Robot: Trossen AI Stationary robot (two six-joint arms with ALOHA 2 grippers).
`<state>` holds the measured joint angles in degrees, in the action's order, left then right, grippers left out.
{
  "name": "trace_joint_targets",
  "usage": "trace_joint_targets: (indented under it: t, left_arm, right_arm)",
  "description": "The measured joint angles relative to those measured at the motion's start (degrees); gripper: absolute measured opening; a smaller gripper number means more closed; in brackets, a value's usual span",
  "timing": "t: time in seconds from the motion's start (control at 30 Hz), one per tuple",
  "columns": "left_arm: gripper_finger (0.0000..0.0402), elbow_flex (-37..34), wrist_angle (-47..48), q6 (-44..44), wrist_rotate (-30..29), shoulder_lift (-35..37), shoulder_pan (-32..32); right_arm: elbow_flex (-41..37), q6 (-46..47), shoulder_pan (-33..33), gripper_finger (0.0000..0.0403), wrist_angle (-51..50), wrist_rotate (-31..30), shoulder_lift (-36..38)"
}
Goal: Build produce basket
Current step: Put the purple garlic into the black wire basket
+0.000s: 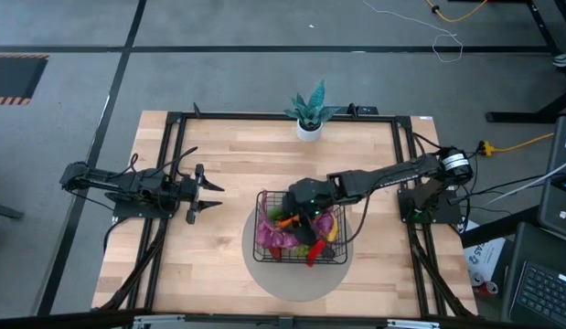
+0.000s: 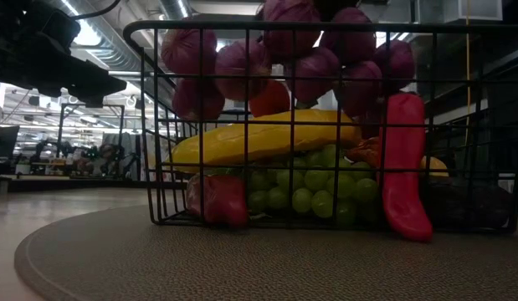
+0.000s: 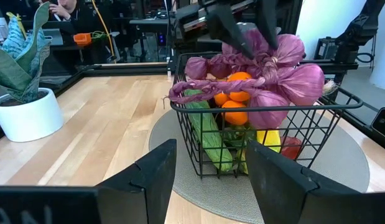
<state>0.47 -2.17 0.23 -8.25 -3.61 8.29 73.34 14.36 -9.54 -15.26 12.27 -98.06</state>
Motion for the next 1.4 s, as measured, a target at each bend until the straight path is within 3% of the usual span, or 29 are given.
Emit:
trace_joint_targets:
  t: [0.37,0.7,1.07,1.4]
  left_arm:
    - [0.0188,0.00,0.02,0.00,0.00,0.01,0.01]
    - [0.0188,0.00,0.00,0.00,-0.02,0.01,0.01]
    - [0.0188,0.00,0.00,0.00,0.00,0.00,-0.01]
    - [0.0188,0.00,0.07,0.00,0.00,-0.01,0.00]
  right_arm:
    - [0.00,3.42,-0.30,0.0161,-9.84,0.94,0.07]
    - [0.02,-0.01,-1.18,0.0161,-11.73,1.13,0.11]
    - [1.66,6.33,-1.07,0.0161,-9.98,-0.59,2.48]
    - [10.18,4.73,-4.18,0.0161,-29.34,-0.21,4.55]
